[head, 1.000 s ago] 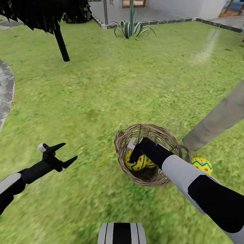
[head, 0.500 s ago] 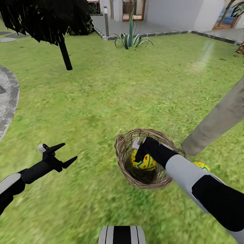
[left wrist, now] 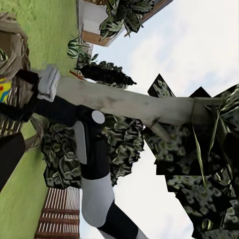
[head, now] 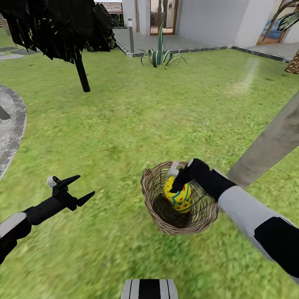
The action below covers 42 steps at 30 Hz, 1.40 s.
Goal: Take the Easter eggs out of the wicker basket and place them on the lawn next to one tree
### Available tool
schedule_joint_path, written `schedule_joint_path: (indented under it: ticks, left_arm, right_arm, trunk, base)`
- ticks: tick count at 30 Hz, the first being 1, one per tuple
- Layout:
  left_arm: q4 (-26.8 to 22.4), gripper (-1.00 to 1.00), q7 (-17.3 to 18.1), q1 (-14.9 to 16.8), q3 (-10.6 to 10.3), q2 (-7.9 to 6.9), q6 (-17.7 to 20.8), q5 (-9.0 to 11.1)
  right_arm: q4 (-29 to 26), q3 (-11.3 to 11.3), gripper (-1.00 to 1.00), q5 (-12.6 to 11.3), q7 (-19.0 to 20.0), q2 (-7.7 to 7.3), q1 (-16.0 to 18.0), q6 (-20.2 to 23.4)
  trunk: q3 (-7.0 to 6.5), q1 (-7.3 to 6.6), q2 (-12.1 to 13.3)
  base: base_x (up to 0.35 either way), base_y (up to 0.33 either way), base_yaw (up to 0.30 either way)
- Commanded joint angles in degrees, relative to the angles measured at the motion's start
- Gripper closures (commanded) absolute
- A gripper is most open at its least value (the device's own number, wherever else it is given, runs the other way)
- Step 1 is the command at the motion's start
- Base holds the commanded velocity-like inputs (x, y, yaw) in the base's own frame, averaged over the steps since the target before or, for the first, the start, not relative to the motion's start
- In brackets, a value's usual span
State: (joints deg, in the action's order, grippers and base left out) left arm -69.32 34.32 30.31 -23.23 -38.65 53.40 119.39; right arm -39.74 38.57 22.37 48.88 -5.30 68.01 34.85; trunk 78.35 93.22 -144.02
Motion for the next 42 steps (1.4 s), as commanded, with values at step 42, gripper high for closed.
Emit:
schedule_joint_path:
  ticks: [42]
  left_arm:
    - [4.3,-1.00,-0.3,-1.6,2.3,1.20,-0.5,0.4]
  right_arm:
    - [-7.8,-45.7,1.00,0.5,22.0,-7.44,-7.2,8.8]
  trunk:
    - [-4.81,-0.57,0.3]
  base:
    - [0.000,0.000,0.000]
